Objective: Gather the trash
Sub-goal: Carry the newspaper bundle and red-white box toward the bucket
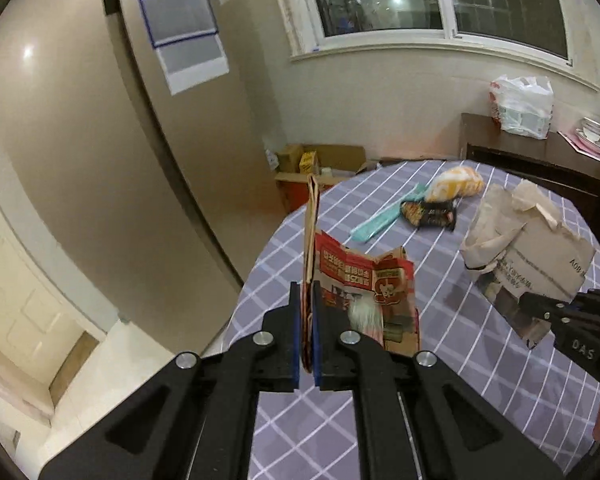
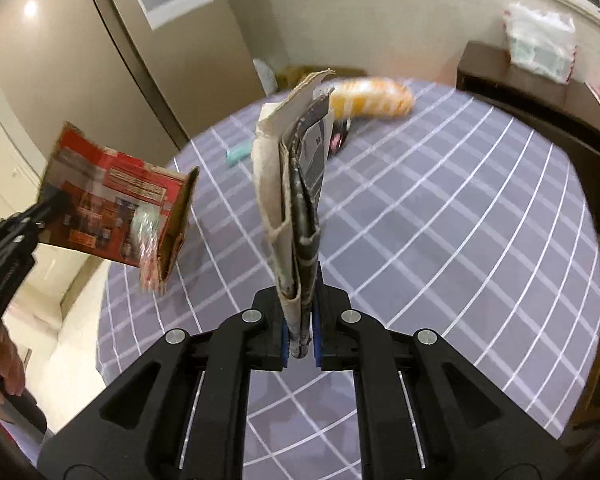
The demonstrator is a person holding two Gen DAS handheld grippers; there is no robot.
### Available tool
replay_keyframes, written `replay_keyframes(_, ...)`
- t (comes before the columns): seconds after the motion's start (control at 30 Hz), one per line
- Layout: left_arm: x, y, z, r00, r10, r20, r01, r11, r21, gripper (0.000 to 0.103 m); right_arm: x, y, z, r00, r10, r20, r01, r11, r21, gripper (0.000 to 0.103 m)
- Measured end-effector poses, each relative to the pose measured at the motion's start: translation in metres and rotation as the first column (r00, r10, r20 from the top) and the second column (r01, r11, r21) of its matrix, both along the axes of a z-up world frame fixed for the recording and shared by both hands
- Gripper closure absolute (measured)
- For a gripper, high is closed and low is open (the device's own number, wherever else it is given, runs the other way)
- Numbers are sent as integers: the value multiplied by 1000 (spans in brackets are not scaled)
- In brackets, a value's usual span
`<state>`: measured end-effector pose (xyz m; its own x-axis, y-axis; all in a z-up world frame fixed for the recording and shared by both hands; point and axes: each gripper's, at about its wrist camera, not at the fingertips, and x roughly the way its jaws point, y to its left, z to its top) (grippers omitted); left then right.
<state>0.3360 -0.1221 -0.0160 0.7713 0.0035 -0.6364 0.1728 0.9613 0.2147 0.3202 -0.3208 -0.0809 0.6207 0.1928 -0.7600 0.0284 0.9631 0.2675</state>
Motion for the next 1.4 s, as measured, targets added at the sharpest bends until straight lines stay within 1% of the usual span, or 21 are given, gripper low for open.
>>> replay_keyframes(0.07,-4,10,-7,1000,15,-12,-15,1000,-10,99,0,6,-6,1000,8,-13,-9,1000,-3,94)
replay_keyframes(0.13,-7,18,-8,1000,22,-21,-23,999,-31,99,-3,11,-5,1000,4,-6,-4,1000,-26,94)
replay_keyframes(0.23,-10,30,-6,999,43,-10,-44,998,-49,99,-5,15,2,1000,17,5,-17,1000,-20,94)
replay_keyframes(0.33,-14,43,2,998,66,11,-65,995,-73,99,-6,19,12,999,21,33,-19,999,-49,94)
replay_keyframes(0.43,-16,56,10,995,91,37,-88,993,-81,99,-5,29,21,998,34,56,-31,998,-56,94)
replay_keyframes(0.63,-13,86,23,988,147,56,-141,984,-107,99,0,58,35,993,78,93,-72,995,-65,94)
replay_keyframes(0.83,-12,120,19,976,215,43,-210,973,-97,99,6,102,41,982,157,103,-150,986,-77,94)
replay_keyframes(1.03,-15,162,8,955,297,13,-295,952,-82,99,17,150,40,963,252,96,-244,966,-84,94)
replay_keyframes(1.2,-15,203,-2,929,370,-20,-370,925,-81,99,26,195,36,938,335,84,-327,940,-93,94)
replay_keyframes(1.33,-13,235,-16,901,430,-56,-433,899,-67,99,31,228,31,917,393,67,-386,918,-97,94)
replay_keyframes(1.4,-12,246,-20,892,446,-72,-451,891,-63,99,35,244,27,906,420,53,-413,905,-104,94)
